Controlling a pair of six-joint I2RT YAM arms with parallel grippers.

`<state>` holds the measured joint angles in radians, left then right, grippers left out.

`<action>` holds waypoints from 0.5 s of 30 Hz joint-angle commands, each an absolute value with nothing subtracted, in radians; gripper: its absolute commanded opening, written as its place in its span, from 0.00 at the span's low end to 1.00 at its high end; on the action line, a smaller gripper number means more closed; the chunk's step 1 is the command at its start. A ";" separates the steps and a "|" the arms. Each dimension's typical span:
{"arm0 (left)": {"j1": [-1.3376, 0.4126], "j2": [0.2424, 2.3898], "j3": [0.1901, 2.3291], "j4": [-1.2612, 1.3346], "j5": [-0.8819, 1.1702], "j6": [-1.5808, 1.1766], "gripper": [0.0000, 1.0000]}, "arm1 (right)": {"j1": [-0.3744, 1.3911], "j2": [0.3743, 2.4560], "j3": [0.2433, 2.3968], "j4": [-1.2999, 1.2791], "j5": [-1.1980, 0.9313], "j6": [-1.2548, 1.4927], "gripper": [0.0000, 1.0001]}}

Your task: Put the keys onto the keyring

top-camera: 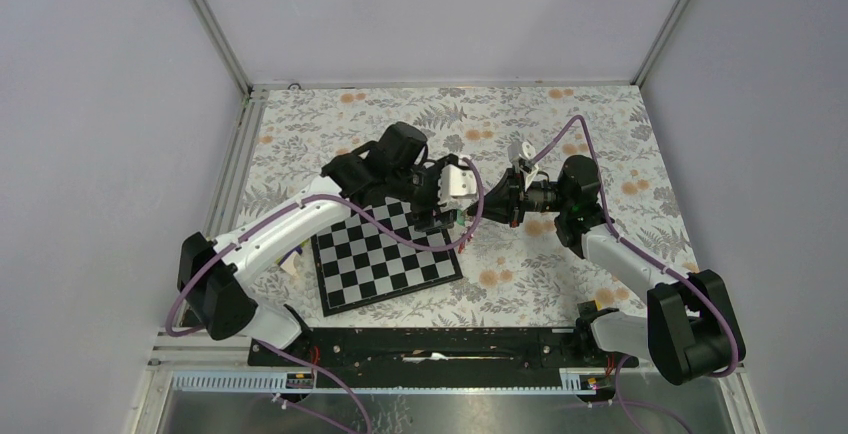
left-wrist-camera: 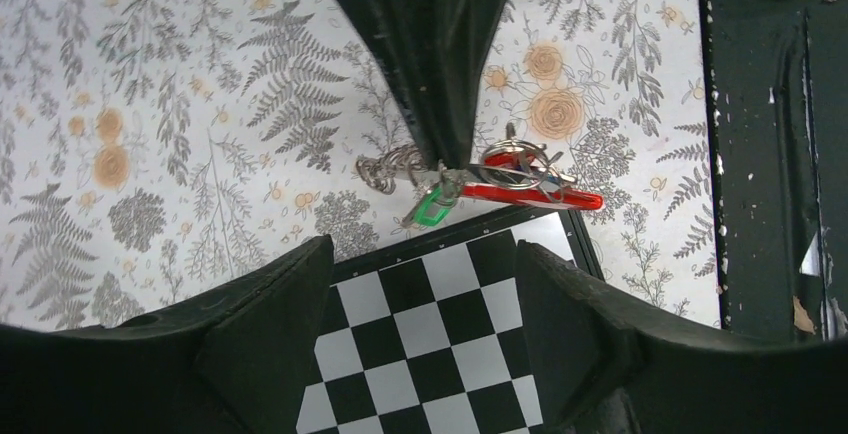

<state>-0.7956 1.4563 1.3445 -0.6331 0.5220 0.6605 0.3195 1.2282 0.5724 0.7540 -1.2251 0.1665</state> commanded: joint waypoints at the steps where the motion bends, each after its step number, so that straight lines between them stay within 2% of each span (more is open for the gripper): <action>1: -0.791 1.467 1.327 -0.536 0.620 0.735 0.72 | 0.313 1.210 0.595 0.818 -1.259 0.176 0.00; 6: -0.788 1.510 1.331 -0.526 0.638 0.748 0.68 | 0.313 1.218 0.594 0.816 -1.261 0.172 0.00; 9: -0.788 1.532 1.327 -0.518 0.642 0.751 0.62 | 0.314 1.219 0.593 0.806 -1.260 0.163 0.00; 12: -0.787 1.550 1.325 -0.517 0.643 0.756 0.50 | 0.313 1.218 0.595 0.795 -1.258 0.154 0.00; 15: -0.784 1.557 1.316 -0.517 0.643 0.759 0.33 | 0.313 1.219 0.594 0.785 -1.256 0.144 0.00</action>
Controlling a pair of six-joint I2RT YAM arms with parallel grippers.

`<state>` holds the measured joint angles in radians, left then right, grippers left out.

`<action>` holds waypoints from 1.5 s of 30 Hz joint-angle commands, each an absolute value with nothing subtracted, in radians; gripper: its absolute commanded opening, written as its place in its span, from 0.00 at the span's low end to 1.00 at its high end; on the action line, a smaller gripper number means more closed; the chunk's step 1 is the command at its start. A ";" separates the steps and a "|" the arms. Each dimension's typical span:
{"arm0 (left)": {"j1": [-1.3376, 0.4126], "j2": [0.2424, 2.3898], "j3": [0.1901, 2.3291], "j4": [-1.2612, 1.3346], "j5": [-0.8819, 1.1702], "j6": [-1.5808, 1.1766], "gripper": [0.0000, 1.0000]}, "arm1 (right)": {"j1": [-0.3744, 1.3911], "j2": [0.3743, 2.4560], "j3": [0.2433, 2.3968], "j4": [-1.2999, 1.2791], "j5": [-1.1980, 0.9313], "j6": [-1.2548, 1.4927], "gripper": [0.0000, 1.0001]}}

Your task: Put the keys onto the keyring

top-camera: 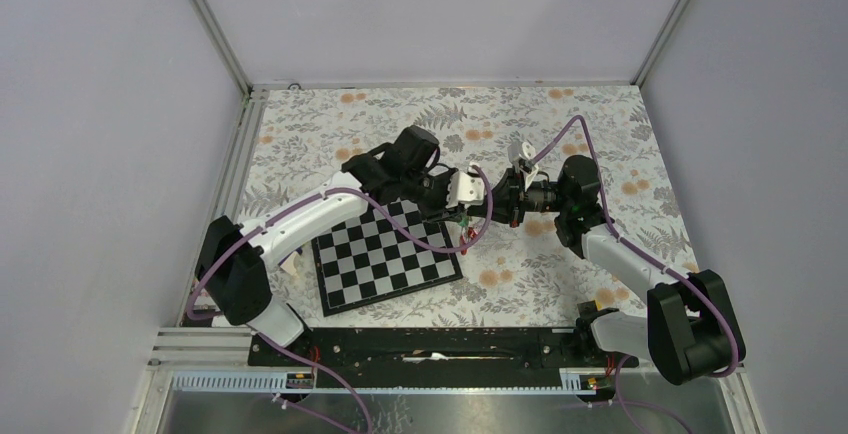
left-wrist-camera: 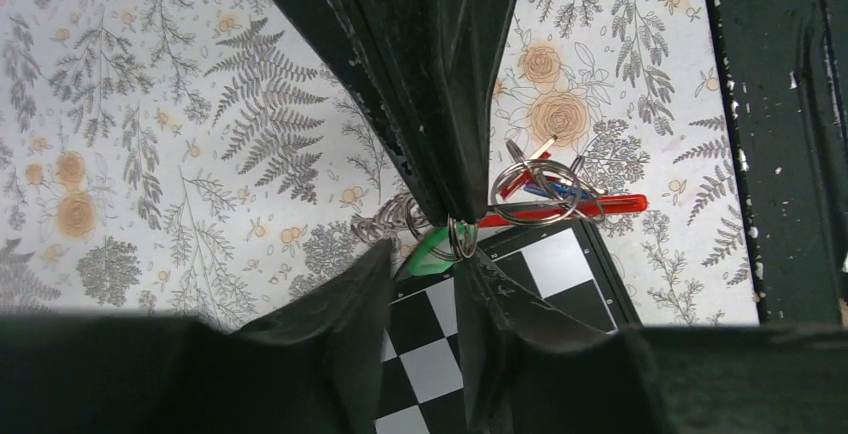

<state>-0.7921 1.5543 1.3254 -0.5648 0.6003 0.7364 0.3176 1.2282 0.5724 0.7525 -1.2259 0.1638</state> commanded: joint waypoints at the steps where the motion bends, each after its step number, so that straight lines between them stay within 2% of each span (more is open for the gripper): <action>1: -0.783 1.556 1.314 -0.517 0.643 0.759 0.28 | 0.313 1.218 0.595 0.779 -1.255 0.139 0.00; 4: -0.779 1.552 1.305 -0.517 0.635 0.760 0.17 | 0.313 1.221 0.596 0.769 -1.253 0.129 0.00; 13: -0.778 1.547 1.294 -0.555 0.651 0.761 0.01 | 0.310 1.222 0.598 0.752 -1.247 0.111 0.00; 28: -0.778 1.534 1.248 -0.588 0.674 0.706 0.00 | 0.301 1.224 0.596 0.733 -1.229 0.091 0.00; 45: -0.790 1.668 1.356 -0.571 0.755 0.601 0.00 | 0.301 1.240 0.572 0.775 -1.195 0.104 0.00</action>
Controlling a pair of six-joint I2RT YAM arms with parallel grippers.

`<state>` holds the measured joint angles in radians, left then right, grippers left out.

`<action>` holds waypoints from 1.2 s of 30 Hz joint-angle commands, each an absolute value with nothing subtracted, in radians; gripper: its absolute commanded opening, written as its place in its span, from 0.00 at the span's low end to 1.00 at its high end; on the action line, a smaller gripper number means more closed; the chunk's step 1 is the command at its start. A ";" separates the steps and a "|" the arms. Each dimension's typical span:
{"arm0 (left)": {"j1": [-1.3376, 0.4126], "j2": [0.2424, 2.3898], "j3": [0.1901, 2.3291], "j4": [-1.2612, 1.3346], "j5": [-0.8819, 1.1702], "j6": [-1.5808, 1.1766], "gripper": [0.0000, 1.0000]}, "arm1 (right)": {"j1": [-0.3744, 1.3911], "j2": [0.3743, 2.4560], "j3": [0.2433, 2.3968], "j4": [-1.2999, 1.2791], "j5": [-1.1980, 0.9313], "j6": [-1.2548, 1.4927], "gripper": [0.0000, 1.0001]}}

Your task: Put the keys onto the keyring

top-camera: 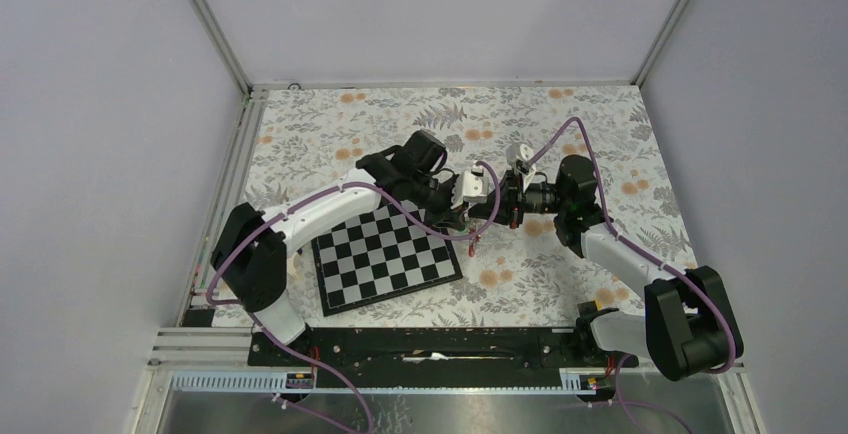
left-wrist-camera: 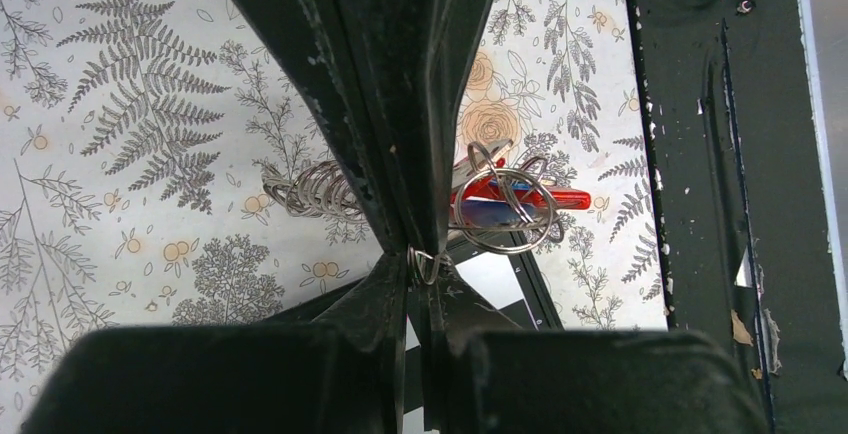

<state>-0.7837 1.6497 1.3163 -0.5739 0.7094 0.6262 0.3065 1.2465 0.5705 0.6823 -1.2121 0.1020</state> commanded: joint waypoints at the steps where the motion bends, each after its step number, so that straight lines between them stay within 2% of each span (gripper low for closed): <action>1: -0.789 1.670 1.358 -0.572 0.755 0.599 0.00 | 0.301 1.243 0.570 0.781 -1.193 0.107 0.00; 7: -0.791 1.666 1.360 -0.572 0.751 0.590 0.02 | 0.301 1.245 0.567 0.785 -1.186 0.108 0.00; 14: -0.786 1.635 1.365 -0.571 0.709 0.589 0.35 | 0.301 1.234 0.570 0.777 -1.186 0.096 0.00; 20: -0.765 1.562 1.333 -0.520 0.654 0.589 0.55 | 0.301 1.235 0.572 0.763 -1.192 0.088 0.00; 27: -0.757 1.529 1.346 -0.505 0.694 0.590 0.56 | 0.301 1.240 0.575 0.759 -1.195 0.085 0.00; 36: -0.758 1.561 1.369 -0.504 0.747 0.584 0.44 | 0.301 1.235 0.575 0.746 -1.195 0.077 0.00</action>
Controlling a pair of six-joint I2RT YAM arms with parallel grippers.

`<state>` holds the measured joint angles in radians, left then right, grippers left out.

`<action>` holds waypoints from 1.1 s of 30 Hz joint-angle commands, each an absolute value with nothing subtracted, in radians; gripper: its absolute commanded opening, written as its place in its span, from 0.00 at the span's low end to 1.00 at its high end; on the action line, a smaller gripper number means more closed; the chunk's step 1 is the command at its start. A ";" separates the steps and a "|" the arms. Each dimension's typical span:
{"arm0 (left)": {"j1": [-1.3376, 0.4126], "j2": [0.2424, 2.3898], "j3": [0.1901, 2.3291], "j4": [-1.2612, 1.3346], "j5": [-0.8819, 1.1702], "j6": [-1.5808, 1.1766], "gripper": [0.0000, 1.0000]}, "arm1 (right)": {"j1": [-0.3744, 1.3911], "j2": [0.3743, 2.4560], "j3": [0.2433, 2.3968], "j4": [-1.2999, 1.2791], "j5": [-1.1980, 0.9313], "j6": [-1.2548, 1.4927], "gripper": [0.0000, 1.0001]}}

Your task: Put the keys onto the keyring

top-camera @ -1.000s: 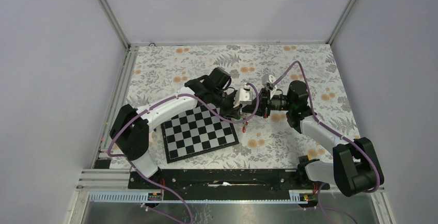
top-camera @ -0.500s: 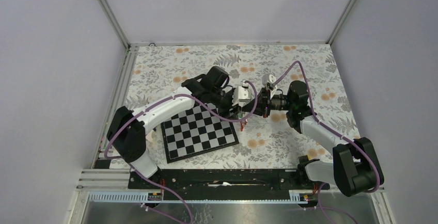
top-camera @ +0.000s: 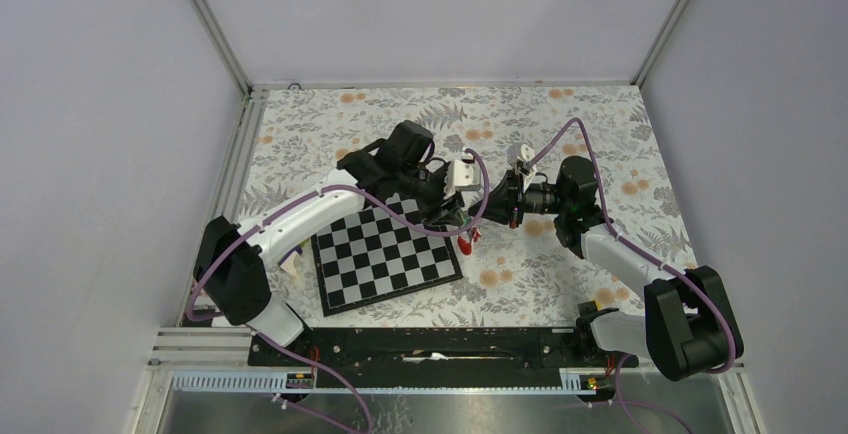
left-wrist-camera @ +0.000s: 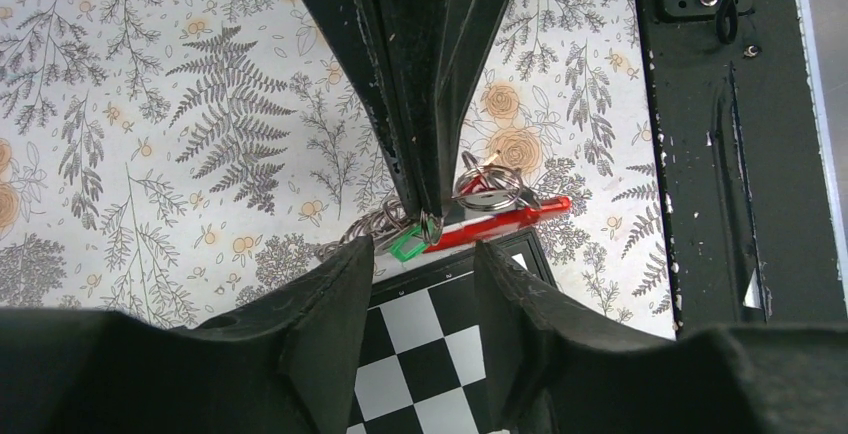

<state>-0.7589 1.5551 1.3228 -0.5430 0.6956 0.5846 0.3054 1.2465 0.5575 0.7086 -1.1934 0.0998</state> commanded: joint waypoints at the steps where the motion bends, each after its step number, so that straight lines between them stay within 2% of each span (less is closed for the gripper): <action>1: -0.758 1.564 1.370 -0.505 0.752 0.583 0.43 | 0.301 1.237 0.575 0.745 -1.195 0.075 0.00; 12: -0.757 1.586 1.386 -0.504 0.791 0.565 0.31 | 0.301 1.239 0.575 0.740 -1.195 0.071 0.00; 29: -0.756 1.585 1.383 -0.513 0.779 0.569 0.00 | 0.301 1.233 0.577 0.730 -1.192 0.060 0.00; 33: -0.757 1.582 1.399 -0.569 0.738 0.610 0.00 | 0.300 1.226 0.576 0.720 -1.186 0.042 0.02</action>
<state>-0.7589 1.5909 1.3468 -0.5438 0.7486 0.5610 0.3054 1.2465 0.5575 0.7063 -1.1946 0.0723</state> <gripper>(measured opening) 0.018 0.019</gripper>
